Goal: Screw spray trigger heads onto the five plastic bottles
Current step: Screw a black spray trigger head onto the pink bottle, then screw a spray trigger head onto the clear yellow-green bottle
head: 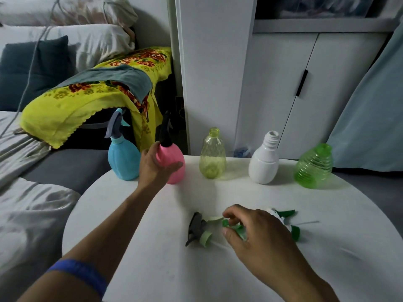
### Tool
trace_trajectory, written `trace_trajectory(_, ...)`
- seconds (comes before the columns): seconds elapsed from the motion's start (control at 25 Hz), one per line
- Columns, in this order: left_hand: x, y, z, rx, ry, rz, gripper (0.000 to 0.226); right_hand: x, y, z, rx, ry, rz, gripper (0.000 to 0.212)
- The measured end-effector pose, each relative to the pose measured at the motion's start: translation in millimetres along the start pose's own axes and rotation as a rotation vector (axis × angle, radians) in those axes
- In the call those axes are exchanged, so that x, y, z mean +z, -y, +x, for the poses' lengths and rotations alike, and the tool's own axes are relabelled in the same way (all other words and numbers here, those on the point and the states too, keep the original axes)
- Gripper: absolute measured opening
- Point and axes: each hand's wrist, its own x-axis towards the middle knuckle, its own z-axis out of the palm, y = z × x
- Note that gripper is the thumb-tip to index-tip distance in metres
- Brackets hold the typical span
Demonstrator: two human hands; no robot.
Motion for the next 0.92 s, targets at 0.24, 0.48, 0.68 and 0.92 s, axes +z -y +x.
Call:
trace_trajectory(0.24, 6.7, 9.4, 9.9, 0.022, -0.005, -0.009, 0.091, 44.0, 14.2, 10.2, -0.117, 0.108, -0.201, 0.034)
trace_trajectory(0.48, 8.2, 1.3, 9.2, 0.018, -0.026, 0.002, 0.094, 81.4, 14.7, 13.2, -0.13, 0.152, -0.417, 0.038)
trace_trajectory(0.68, -0.7, -13.1, -14.2, 0.067, -0.155, 0.003, 0.093, 81.7, 14.4, 13.8, -0.111, 0.122, -0.4, 0.04)
trace_trajectory(0.92, 6.3, -83.2, -44.0, 0.455, -0.409, -0.183, 0.037, 3.0, -8.8, 20.1, 0.177, -0.162, 0.722, 0.031)
